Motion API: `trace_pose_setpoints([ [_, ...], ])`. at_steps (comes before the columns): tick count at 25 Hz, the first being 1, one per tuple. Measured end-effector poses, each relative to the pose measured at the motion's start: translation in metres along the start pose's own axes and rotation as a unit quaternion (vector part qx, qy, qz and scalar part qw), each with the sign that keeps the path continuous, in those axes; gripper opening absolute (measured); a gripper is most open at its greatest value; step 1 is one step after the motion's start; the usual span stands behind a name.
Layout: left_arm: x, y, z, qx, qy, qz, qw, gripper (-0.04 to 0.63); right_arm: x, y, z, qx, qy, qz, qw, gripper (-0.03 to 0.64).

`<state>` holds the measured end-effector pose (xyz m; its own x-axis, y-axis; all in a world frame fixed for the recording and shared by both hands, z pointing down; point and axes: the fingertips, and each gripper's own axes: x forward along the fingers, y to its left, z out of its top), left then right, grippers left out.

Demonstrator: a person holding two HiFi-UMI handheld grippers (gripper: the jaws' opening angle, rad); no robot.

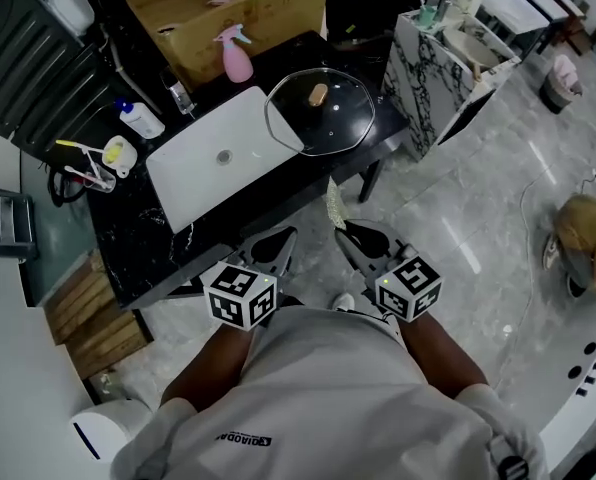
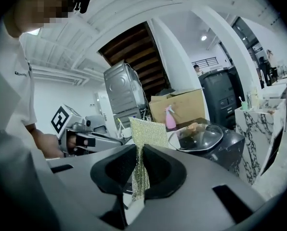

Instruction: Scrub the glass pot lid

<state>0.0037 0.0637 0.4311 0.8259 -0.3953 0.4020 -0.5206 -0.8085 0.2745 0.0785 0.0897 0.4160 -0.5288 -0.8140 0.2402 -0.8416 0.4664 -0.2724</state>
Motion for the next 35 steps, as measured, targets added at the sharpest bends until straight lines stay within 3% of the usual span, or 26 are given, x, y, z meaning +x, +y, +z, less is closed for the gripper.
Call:
trace_pose_setpoints([
  [9, -0.020, 0.036, 0.013, 0.033, 0.012, -0.053, 0.9980, 0.012, 0.038, 0.023, 0.011, 0.021, -0.020, -0.046, 0.999, 0.075],
  [21, -0.019, 0.078, 0.026, 0.036, 0.013, -0.108, 0.9934, 0.012, 0.074, 0.036, 0.013, 0.018, -0.009, -0.106, 0.994, 0.075],
  [35, -0.026, 0.088, 0.023, 0.036, 0.014, -0.120, 0.9920, 0.012, 0.084, 0.046, 0.011, 0.006, 0.003, -0.114, 0.993, 0.075],
])
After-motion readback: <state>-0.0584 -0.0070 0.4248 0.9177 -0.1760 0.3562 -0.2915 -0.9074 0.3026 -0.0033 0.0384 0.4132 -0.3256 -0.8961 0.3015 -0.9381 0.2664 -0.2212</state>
